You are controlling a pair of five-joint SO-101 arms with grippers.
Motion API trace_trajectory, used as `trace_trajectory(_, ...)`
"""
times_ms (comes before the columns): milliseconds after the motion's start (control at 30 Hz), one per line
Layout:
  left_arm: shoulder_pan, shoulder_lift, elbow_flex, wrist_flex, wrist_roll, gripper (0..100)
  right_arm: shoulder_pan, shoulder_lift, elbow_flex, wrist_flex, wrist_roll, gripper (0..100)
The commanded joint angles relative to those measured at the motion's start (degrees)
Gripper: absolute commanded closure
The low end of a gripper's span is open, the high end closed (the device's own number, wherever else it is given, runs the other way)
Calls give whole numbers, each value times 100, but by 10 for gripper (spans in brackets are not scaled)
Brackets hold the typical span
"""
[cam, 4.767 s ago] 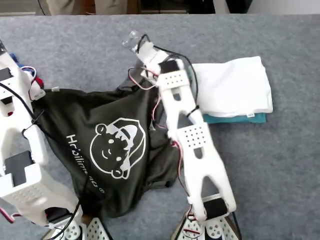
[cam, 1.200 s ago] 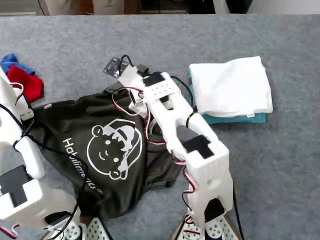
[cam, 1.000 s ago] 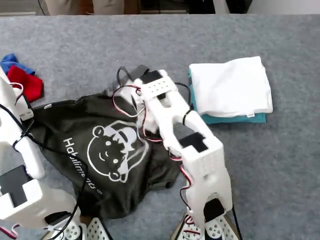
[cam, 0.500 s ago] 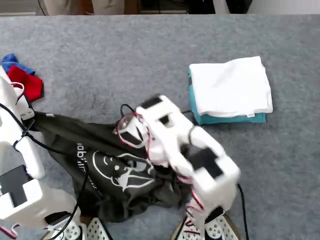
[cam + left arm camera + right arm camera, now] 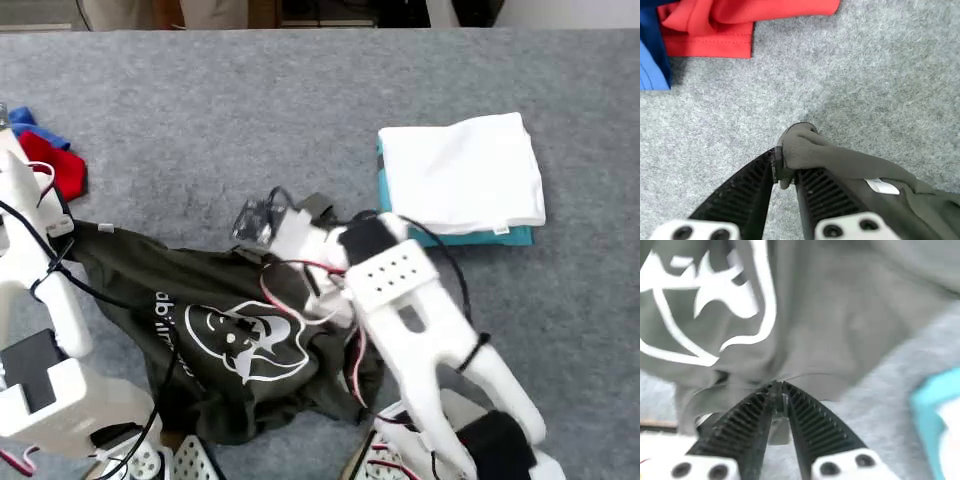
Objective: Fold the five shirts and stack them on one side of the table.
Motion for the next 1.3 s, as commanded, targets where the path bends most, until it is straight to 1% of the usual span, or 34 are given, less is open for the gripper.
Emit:
trace_trajectory(0, 62, -295, -114, -88, -35, 982, 444, -207, -391, -413, -70, 997)
trace_trajectory(167, 70, -295, -70, -281, -26, 982, 505, 356, -418, -1618, -70, 997)
trace_trajectory(267, 62, -295, -70, -308, -26, 982, 505, 1042, -549, -2505, -70, 997)
trace_trajectory(333, 62, -295, -70, -308, -26, 982, 505, 1622, -690, -2910, -70, 997)
trace_trajectory(400, 62, -295, -79, -299, -26, 982, 505, 2273, -936, -3095, -70, 997)
trace_trajectory(533, 62, -295, -62, -316, -26, 982, 532, 3521, -1807, -3077, -70, 997)
trace_trajectory(767, 79, -277, -62, -325, -26, 982, 505, 4760, -3829, -2593, -70, 997)
trace_trajectory(967, 193, -242, -53, -325, -26, 982, 523, 5675, -5437, -2514, -70, 997)
trace_trajectory(1033, 264, -277, -62, -325, -26, 982, 505, 5851, -5947, -1846, -70, 997)
trace_trajectory(1133, 308, -286, -70, -325, -26, 982, 435, 5859, -6563, -158, -35, 998)
trace_trajectory(1167, 308, -286, -70, -325, -26, 982, 418, 5859, -6668, 237, -26, 998)
trace_trajectory(1267, 316, -286, -97, -325, -26, 982, 382, 5815, -6791, 976, -26, 998)
